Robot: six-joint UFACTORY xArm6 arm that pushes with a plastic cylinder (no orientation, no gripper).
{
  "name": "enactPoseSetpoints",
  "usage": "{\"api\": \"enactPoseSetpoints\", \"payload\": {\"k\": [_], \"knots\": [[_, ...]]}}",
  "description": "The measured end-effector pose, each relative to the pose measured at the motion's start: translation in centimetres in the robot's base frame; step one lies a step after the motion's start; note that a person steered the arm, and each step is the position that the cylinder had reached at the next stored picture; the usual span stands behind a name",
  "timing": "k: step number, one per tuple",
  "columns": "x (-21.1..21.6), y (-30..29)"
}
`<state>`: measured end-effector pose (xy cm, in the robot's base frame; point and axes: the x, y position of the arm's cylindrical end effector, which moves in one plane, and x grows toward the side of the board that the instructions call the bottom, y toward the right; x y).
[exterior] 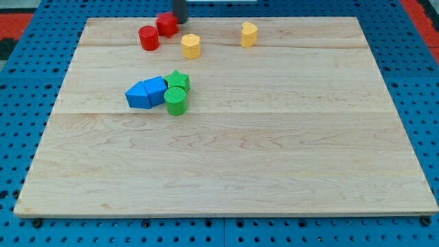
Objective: Move the yellow hexagon towards the yellow heart
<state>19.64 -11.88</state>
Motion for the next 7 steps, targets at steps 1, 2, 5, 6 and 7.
{"api": "enactPoseSetpoints", "payload": {"k": [1,2,5,6,7], "knots": [[1.7,-5.0],[4.9,-4.4],[8.5,3.4],[9.8,-0.8],[8.3,-2.4]]}}
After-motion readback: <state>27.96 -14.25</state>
